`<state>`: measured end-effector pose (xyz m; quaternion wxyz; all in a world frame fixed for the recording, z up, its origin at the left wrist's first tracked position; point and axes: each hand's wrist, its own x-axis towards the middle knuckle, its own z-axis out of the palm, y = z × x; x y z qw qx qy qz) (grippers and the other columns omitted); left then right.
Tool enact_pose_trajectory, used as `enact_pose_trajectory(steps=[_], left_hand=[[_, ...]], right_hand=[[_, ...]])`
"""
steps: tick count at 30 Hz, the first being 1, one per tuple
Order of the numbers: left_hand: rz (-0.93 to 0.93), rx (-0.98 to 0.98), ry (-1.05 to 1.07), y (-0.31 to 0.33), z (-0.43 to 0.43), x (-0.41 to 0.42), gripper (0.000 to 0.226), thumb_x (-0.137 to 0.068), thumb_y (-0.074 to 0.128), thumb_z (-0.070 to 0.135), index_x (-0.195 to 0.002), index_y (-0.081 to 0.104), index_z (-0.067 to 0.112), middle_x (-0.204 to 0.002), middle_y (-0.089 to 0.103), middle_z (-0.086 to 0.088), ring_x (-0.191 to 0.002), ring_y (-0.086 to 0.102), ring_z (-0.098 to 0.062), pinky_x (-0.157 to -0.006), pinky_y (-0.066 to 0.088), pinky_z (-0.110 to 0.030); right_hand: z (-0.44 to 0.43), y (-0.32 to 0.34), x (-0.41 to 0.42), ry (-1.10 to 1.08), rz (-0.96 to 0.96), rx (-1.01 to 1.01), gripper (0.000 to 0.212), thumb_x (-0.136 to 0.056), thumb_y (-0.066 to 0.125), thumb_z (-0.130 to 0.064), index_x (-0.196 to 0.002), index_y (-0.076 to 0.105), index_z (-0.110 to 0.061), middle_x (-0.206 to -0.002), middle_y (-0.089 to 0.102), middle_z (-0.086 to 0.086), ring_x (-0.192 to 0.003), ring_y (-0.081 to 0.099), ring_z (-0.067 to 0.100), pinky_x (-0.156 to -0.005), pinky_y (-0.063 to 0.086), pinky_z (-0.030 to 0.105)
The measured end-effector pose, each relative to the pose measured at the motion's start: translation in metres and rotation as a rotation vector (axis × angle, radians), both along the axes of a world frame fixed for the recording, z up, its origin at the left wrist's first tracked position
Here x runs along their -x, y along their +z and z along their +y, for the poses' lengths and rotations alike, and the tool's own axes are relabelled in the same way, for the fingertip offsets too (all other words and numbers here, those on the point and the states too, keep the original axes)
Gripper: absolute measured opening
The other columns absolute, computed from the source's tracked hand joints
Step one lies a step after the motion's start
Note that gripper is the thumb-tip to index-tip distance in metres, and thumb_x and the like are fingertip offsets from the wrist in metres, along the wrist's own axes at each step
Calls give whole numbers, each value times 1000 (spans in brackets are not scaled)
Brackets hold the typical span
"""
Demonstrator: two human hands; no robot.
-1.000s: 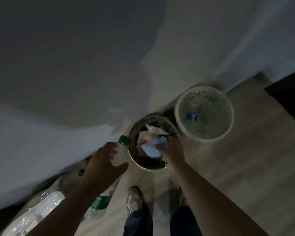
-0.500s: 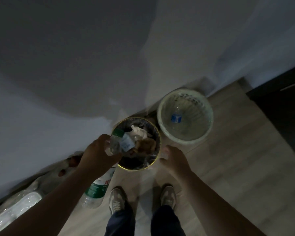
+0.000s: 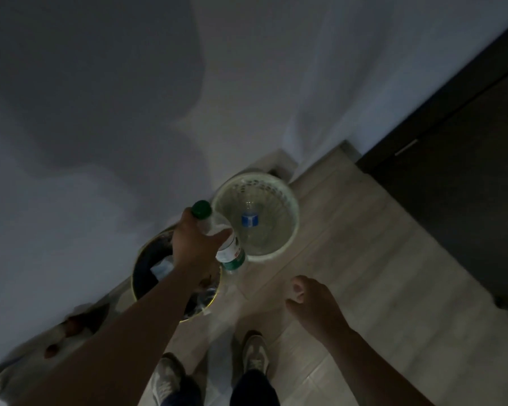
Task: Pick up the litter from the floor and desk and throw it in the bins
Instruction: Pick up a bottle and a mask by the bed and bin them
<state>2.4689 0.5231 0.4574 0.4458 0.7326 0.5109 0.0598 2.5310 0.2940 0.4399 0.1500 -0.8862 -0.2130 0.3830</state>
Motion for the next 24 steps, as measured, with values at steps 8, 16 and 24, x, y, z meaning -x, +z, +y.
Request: enact_pose_trajectory(steps=[8, 16, 24], left_hand=[[67, -15, -186, 4, -22, -43, 52, -78, 76, 27, -120, 52, 7, -99, 59, 0, -81, 57, -17, -67, 42, -26], [285, -98, -623, 44, -23, -15, 40, -87, 62, 18, -125, 57, 4, -121, 62, -16, -113, 57, -30, -98, 43, -40], [654, -292, -1003, 137, -41, 18, 35, -92, 51, 33, -122, 55, 16, -123, 60, -5, -115, 56, -25, -94, 44, -34]], right_hand=[[-33, 11, -12, -109, 5, -33, 38, -88, 64, -25, -125, 56, -17, -118, 59, 1, -105, 56, 12, -88, 47, 23], [-35, 45, -16, -68, -2, -50, 43, -89, 62, -27, -130, 52, -17, -124, 56, 1, -111, 54, 13, -91, 42, 22], [-31, 128, -24, 148, -102, 3, 49, -91, 57, -29, -136, 45, -14, -132, 51, 4, -121, 49, 17, -96, 38, 24]])
